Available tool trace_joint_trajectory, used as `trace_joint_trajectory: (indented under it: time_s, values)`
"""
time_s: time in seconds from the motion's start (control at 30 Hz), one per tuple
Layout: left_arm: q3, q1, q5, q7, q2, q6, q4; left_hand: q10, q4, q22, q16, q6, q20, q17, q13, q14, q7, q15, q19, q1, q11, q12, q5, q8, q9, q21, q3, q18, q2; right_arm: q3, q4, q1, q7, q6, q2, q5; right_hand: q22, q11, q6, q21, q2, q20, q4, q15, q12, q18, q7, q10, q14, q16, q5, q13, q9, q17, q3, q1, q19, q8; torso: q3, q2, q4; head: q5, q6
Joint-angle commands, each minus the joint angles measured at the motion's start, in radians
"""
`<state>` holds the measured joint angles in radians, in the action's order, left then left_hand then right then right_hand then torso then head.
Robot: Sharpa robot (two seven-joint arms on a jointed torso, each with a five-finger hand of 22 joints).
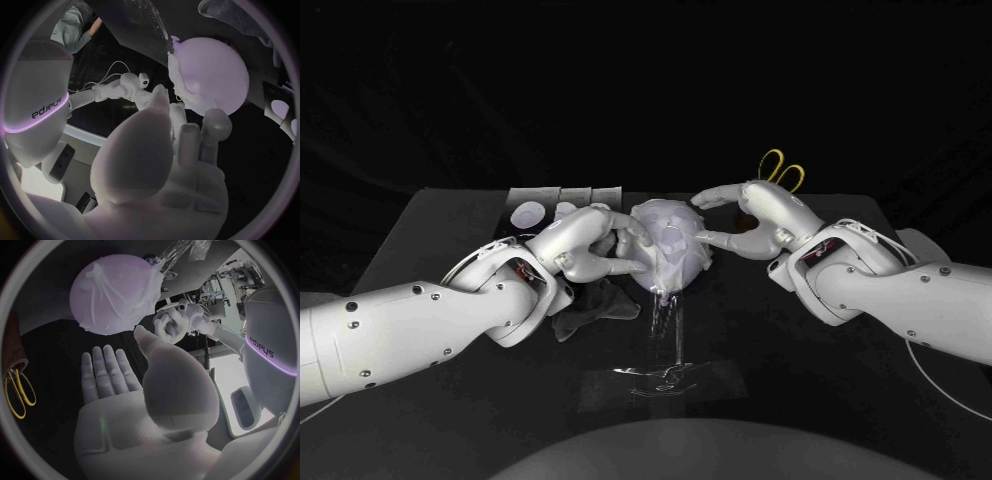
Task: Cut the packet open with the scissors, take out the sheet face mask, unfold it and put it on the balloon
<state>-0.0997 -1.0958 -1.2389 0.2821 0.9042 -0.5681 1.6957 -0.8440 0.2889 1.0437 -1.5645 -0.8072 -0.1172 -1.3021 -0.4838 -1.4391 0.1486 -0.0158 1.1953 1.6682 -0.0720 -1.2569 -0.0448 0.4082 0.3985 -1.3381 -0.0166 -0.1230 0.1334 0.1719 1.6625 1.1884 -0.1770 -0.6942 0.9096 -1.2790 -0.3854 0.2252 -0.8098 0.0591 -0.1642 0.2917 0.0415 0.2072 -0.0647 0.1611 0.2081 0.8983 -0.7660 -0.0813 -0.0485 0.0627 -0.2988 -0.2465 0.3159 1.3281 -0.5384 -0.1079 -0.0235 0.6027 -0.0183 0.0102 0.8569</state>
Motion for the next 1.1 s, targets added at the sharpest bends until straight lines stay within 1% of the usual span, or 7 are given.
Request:
trace_joint_trajectory:
  time_s: [0.03, 0.13, 0.3, 0.43, 0.6, 0.83, 1.1]
  values:
    - [0.003, 0.0, -0.083, -0.088, -0.013, -0.028, -0.002, -0.062, 0.0, 0.039, -0.006, -0.001, 0.002, -0.056, -0.096, -0.024, -0.004, 0.0, 0.028, -0.018, 0.002, -0.048, -0.003, 0.005, -0.002, -0.021, -0.014, 0.021, 0.0, -0.001, 0.002, 0.0, 0.02, 0.03, -0.002, -0.019, 0.007, -0.001, 0.001, -0.005, 0.002, 0.0, 0.0, 0.0, 0.003, -0.012, 0.054, -0.007, 0.01, 0.006, 0.0, 0.0, 0.001, 0.002, -0.005, 0.013, 0.011, 0.004, 0.0009, 0.0, -0.0009, -0.005, 0.002]
    - [0.006, -0.001, -0.09, -0.111, -0.022, -0.04, -0.002, -0.14, -0.001, 0.087, -0.007, -0.013, 0.005, -0.112, -0.22, -0.054, -0.008, 0.003, 0.063, -0.021, 0.005, -0.103, -0.003, 0.012, -0.002, -0.047, -0.027, 0.03, -0.005, -0.001, 0.002, 0.0, 0.025, 0.035, -0.002, -0.02, 0.018, -0.001, 0.0, -0.006, 0.003, 0.0, 0.001, 0.0, 0.003, -0.013, 0.054, -0.007, 0.011, 0.008, 0.0, 0.0, 0.002, 0.003, -0.008, 0.014, 0.025, 0.004, 0.0011, 0.001, -0.0005, -0.008, 0.002]
    - [0.009, -0.001, -0.098, -0.153, -0.036, -0.052, -0.005, -0.187, 0.0, 0.123, -0.007, -0.024, 0.006, -0.151, -0.296, -0.074, -0.009, 0.003, 0.089, -0.024, 0.003, -0.134, -0.003, 0.02, -0.002, -0.066, -0.04, 0.037, -0.011, 0.0, 0.001, -0.001, 0.03, 0.041, -0.006, -0.021, 0.026, -0.001, -0.006, -0.007, 0.006, 0.0, 0.001, 0.001, 0.002, -0.014, 0.055, -0.007, 0.011, 0.009, 0.0, 0.0, 0.001, 0.005, -0.013, 0.016, 0.031, 0.002, 0.0021, 0.0, -0.0011, -0.008, 0.002]
    - [0.011, -0.001, -0.11, -0.195, -0.047, -0.044, -0.011, -0.187, 0.0, 0.13, -0.007, -0.023, 0.006, -0.157, -0.297, -0.077, -0.007, 0.002, 0.093, -0.025, 0.002, -0.136, -0.003, 0.02, -0.003, -0.07, -0.042, 0.038, -0.012, 0.0, 0.0, -0.002, 0.034, 0.044, -0.007, -0.022, 0.027, -0.001, -0.006, -0.007, 0.006, 0.0, 0.001, 0.001, 0.002, -0.014, 0.055, -0.007, 0.011, 0.009, 0.0, 0.0, 0.001, 0.006, -0.013, 0.017, 0.032, 0.002, 0.0019, 0.0, -0.0013, -0.01, 0.0]
    - [0.013, -0.002, -0.122, -0.235, -0.061, -0.013, -0.018, -0.2, -0.003, 0.149, -0.007, -0.034, 0.005, -0.174, -0.316, -0.086, -0.007, 0.001, 0.107, -0.009, 0.001, -0.143, -0.004, 0.028, -0.001, -0.08, -0.039, 0.042, -0.025, 0.0, 0.001, -0.002, 0.037, 0.046, -0.008, -0.022, 0.031, -0.001, -0.01, -0.006, 0.008, 0.0, 0.002, 0.001, 0.002, -0.014, 0.056, -0.006, 0.011, 0.01, 0.0, 0.001, 0.001, 0.007, -0.017, 0.018, 0.033, 0.001, 0.0017, 0.0, -0.0003, -0.012, 0.003]
    - [0.014, -0.002, -0.125, -0.249, -0.076, 0.009, -0.021, -0.227, -0.001, 0.173, -0.007, -0.062, 0.008, -0.202, -0.355, -0.1, -0.017, 0.006, 0.124, 0.003, 0.009, -0.152, -0.004, 0.046, 0.002, -0.093, -0.037, 0.046, -0.037, 0.0, 0.001, -0.002, 0.04, 0.049, -0.01, -0.022, 0.033, 0.0, -0.012, -0.006, 0.01, 0.0, 0.002, 0.001, 0.002, -0.014, 0.057, -0.005, 0.01, 0.011, 0.0, 0.001, 0.001, 0.008, -0.019, 0.02, 0.033, 0.0, 0.0013, 0.0, 0.0002, -0.012, 0.003]
    - [0.014, -0.002, -0.125, -0.261, -0.087, 0.013, -0.025, -0.243, 0.001, 0.192, -0.007, -0.073, 0.011, -0.221, -0.377, -0.109, -0.021, 0.01, 0.137, -0.001, 0.013, -0.158, -0.004, 0.052, 0.002, -0.101, -0.042, 0.05, -0.039, 0.0, 0.0, -0.003, 0.043, 0.051, -0.012, -0.022, 0.034, 0.0, -0.013, -0.006, 0.011, 0.0, 0.003, 0.001, 0.001, -0.014, 0.057, -0.004, 0.01, 0.011, 0.0, 0.001, 0.002, 0.01, -0.021, 0.021, 0.033, 0.0, 0.0009, 0.001, 0.0, -0.014, 0.004]
